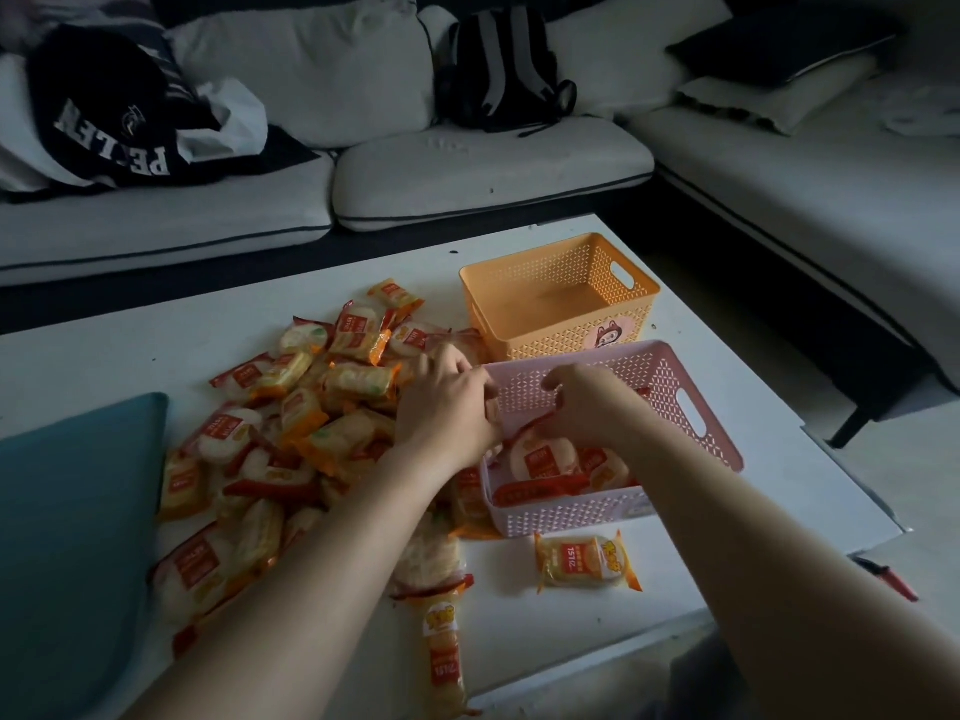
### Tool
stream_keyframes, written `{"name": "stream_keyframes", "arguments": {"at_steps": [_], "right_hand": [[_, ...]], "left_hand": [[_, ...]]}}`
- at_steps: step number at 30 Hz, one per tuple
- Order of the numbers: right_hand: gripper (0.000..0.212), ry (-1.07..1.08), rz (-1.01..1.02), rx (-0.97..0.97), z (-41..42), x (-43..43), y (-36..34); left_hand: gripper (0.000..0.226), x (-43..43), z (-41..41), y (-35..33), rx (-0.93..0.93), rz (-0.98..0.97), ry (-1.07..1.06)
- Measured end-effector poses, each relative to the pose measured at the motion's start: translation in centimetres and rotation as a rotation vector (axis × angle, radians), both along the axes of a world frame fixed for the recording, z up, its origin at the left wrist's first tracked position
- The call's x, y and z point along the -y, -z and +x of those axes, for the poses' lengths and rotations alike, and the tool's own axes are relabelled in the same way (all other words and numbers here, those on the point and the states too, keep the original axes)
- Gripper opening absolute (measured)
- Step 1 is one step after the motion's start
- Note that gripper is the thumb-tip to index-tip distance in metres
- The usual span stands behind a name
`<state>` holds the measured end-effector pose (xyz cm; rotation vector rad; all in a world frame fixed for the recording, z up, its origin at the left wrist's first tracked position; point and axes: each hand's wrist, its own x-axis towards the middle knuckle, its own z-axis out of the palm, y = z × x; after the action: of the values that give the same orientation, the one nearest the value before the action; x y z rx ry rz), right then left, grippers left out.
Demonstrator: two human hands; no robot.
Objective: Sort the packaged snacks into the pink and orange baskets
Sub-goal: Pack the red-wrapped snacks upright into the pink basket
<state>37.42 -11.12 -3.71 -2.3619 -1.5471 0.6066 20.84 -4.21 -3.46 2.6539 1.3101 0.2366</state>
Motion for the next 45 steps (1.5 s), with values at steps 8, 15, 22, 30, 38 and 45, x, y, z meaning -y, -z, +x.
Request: {"name": "stream_keyframes", "arguments": {"at_steps": [8,15,22,30,38,45], "right_hand": [[0.042,-0.194,-0.242,0.197,0.1,0.3,0.7],[0.026,-0.242,-0.227,0.136,-0.4,0.5,1.1],[0.029,-0.233,0.045,-0.092,2.3,0.0,-2.1],[0.025,-0.016,0.351,-0.134,-1.1,-1.8,0.4],[0.042,-0.044,0.049,0.075,2.0,0.6,0.1],[0.034,-0.231,-0.193,0.163,2.8,2.1,0.9]], "left_hand": [[0.039,-0.1,0.0,0.2,0.035,-0.062,-0.047],[0.037,-0.3,0.0,0.5,0.055,-0.076,-0.045],[0.047,-0.6,-0.4,0.7,0.034,-0.068,-0.004],[0.062,-0.2,-0.4,0.4,0.123,0.069,0.279],[0.039,-0.5,0.2,0.8,-0.04,0.057,0.215],[0.033,-0.2,0.3,0.6,-0.036,0.036,0.178]]}}
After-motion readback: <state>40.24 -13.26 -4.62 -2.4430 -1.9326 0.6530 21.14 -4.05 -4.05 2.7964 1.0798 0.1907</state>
